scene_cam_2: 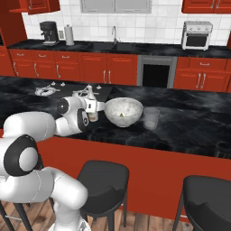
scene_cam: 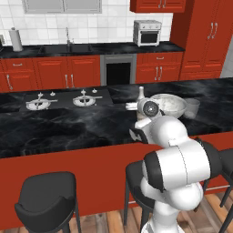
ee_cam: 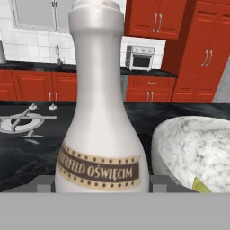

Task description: There is a bowl on the dining counter. Grab a lemon wedge from the fridge and place it in the bowl. Then get the liquor bottle and glass cup from the cabinet and place them next to the bowl.

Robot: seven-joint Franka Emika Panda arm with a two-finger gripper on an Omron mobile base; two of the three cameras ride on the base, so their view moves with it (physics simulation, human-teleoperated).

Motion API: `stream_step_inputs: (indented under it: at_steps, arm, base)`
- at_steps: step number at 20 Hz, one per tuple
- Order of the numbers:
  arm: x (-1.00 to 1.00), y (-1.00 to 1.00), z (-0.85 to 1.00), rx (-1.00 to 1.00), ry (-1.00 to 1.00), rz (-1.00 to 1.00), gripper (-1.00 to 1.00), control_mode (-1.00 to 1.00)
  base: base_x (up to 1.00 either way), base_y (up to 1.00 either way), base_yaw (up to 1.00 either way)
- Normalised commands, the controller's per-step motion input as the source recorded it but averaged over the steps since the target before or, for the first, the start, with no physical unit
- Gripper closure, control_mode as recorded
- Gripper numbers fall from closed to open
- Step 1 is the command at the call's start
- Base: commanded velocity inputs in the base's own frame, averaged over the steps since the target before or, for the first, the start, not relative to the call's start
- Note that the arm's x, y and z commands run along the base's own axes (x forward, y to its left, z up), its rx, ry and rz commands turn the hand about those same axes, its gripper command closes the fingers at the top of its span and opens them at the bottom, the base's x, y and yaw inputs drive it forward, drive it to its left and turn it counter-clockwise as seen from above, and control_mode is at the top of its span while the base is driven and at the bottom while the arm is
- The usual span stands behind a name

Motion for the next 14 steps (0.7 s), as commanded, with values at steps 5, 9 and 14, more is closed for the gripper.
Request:
stream_step_inputs:
  at_steps: [5, 9, 14]
  arm:
    - [0.09, 0.0, -0.18, 0.0, -0.01, 0.0, 1.0, -1.0]
    - [0.16, 0.0, -0.1, 0.0, -0.01, 0.0, 1.0, -1.0]
    - [0.26, 0.0, -0.06, 0.0, 0.0, 0.0, 1.0, -1.0]
  base:
    - [0.0, 0.0, 0.0]
    - [0.0, 0.0, 0.0]
    - [0.0, 0.0, 0.0]
